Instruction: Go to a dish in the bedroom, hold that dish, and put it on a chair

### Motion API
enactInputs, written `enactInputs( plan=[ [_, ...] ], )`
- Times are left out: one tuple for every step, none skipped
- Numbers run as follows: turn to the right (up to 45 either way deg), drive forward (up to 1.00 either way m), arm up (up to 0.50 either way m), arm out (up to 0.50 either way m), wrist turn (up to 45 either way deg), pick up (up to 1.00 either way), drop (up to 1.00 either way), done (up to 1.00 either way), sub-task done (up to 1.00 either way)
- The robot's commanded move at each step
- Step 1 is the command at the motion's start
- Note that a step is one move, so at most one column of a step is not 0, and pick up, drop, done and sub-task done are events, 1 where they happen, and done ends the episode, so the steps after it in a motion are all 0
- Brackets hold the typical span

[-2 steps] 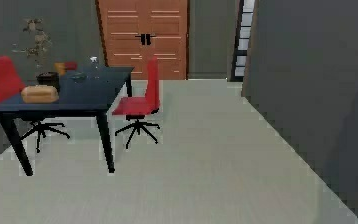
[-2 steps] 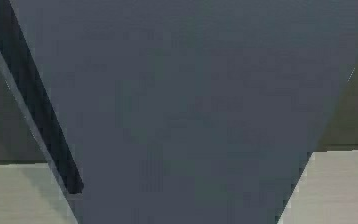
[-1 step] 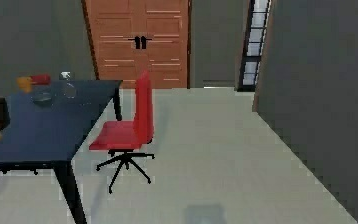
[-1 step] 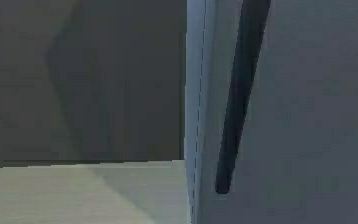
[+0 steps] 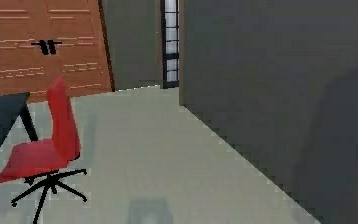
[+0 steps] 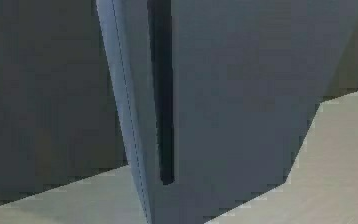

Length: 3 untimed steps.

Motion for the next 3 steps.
enactInputs(
  plan=[
    [0.0, 1.00, 0.00, 0.00, 0.0, 0.00, 0.00, 0.00, 0.00],
    [0.0, 0.40, 0.00, 0.00, 0.0, 0.00, 0.00, 0.00, 0.00],
    [-15.0, 0.00, 0.00, 0.00, 0.0, 0.00, 0.00, 0.00, 0.00]
  ],
)
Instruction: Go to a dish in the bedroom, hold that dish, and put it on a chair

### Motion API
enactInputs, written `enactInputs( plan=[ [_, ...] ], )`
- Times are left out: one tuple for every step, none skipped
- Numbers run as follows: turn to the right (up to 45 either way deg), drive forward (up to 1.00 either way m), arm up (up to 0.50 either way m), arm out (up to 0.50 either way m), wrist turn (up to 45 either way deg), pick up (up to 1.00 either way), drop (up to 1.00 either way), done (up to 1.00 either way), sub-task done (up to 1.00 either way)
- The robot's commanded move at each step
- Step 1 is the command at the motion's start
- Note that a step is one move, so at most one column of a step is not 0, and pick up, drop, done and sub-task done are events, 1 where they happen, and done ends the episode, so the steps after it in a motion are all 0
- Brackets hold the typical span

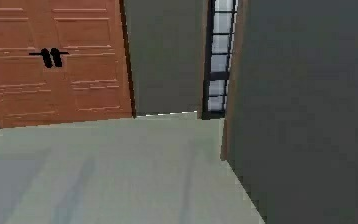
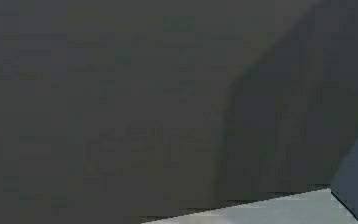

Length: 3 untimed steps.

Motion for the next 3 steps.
enactInputs(
  plan=[
    [0.0, 1.00, 0.00, 0.00, 0.0, 0.00, 0.00, 0.00, 0.00],
    [-6.0, 0.00, 0.00, 0.00, 0.0, 0.00, 0.00, 0.00, 0.00],
    [0.0, 0.85, 0.00, 0.00, 0.0, 0.00, 0.00, 0.00, 0.00]
  ],
)
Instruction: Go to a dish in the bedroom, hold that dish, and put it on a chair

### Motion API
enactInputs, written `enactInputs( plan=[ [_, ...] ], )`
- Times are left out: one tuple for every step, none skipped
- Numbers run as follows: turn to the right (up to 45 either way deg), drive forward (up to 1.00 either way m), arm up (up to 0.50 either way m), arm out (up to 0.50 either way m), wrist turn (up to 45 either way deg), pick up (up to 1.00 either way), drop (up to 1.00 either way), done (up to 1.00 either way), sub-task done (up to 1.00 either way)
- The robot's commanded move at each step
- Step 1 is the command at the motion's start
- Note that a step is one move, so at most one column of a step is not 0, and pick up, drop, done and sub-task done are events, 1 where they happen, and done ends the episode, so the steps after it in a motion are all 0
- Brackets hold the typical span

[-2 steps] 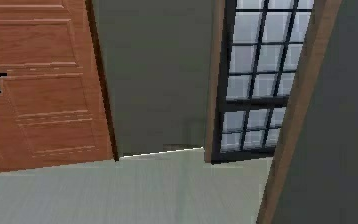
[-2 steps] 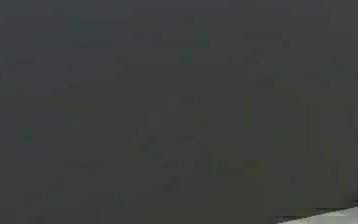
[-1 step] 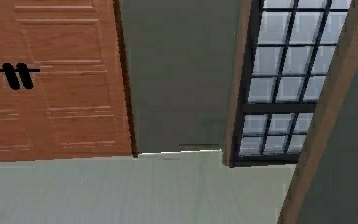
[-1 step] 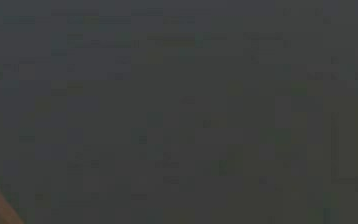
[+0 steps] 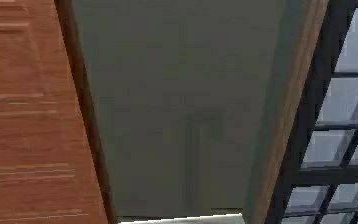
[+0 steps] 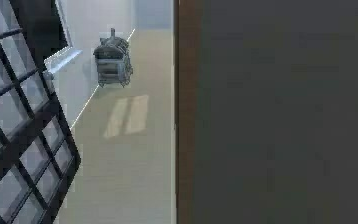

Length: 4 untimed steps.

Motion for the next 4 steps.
enactInputs(
  plan=[
    [42.0, 0.00, 0.00, 0.00, 0.0, 0.00, 0.00, 0.00, 0.00],
    [0.0, 0.65, 0.00, 0.00, 0.0, 0.00, 0.00, 0.00, 0.00],
    [36.0, 0.00, 0.00, 0.00, 0.0, 0.00, 0.00, 0.00, 0.00],
    [0.0, 0.15, 0.00, 0.00, 0.0, 0.00, 0.00, 0.00, 0.00]
  ],
)
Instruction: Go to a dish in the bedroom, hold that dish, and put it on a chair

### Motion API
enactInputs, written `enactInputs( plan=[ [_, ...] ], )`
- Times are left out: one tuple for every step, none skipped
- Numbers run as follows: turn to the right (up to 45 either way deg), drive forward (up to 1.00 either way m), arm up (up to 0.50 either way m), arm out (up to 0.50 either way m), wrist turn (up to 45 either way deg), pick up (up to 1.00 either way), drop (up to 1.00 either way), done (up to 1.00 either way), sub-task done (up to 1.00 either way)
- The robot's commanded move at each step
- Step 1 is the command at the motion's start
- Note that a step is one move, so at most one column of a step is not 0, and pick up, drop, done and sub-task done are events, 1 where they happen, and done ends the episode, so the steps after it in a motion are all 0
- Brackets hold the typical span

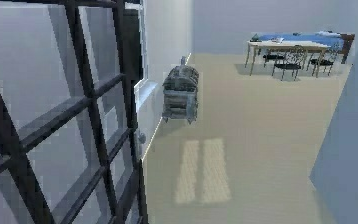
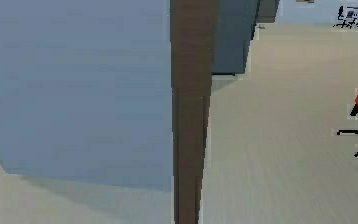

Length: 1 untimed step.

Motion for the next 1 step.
enactInputs(
  plan=[
    [21.0, 0.00, 0.00, 0.00, 0.0, 0.00, 0.00, 0.00, 0.00]
  ],
)
